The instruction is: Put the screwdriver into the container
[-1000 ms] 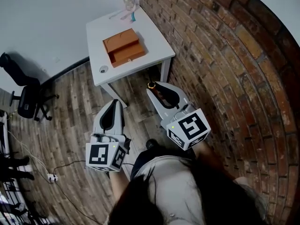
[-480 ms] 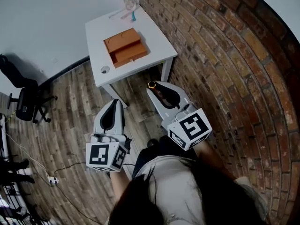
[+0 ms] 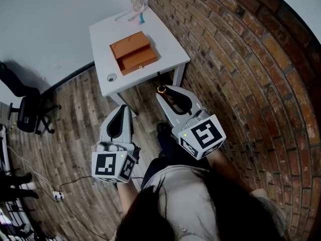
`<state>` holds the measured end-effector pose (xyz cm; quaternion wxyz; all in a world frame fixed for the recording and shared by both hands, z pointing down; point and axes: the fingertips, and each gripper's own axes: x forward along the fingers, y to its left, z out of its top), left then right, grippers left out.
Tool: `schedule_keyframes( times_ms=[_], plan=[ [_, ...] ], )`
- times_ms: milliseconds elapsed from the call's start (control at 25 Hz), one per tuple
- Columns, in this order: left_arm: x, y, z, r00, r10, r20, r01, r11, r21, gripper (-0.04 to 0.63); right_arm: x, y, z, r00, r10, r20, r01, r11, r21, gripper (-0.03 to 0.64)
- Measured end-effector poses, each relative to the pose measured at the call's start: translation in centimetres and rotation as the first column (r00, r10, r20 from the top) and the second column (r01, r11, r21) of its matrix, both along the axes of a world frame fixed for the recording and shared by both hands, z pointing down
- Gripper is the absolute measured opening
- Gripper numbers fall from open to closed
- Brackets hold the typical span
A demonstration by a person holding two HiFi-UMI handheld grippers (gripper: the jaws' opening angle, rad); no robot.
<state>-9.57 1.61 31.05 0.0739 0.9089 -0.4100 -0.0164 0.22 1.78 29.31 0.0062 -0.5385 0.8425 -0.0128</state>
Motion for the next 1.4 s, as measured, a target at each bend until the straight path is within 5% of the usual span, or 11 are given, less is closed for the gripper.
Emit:
schedule_keyframes(
  times_ms=[1400],
  plan=[
    [0.0, -14.7, 0.2, 0.999, -0.044, 0.029, 0.044, 0.999, -0.011, 0.000, 0.5, -16.4, 2.8, 0.999, -0.043, -0.014, 0.042, 0.998, -0.050, 0.075]
  ],
)
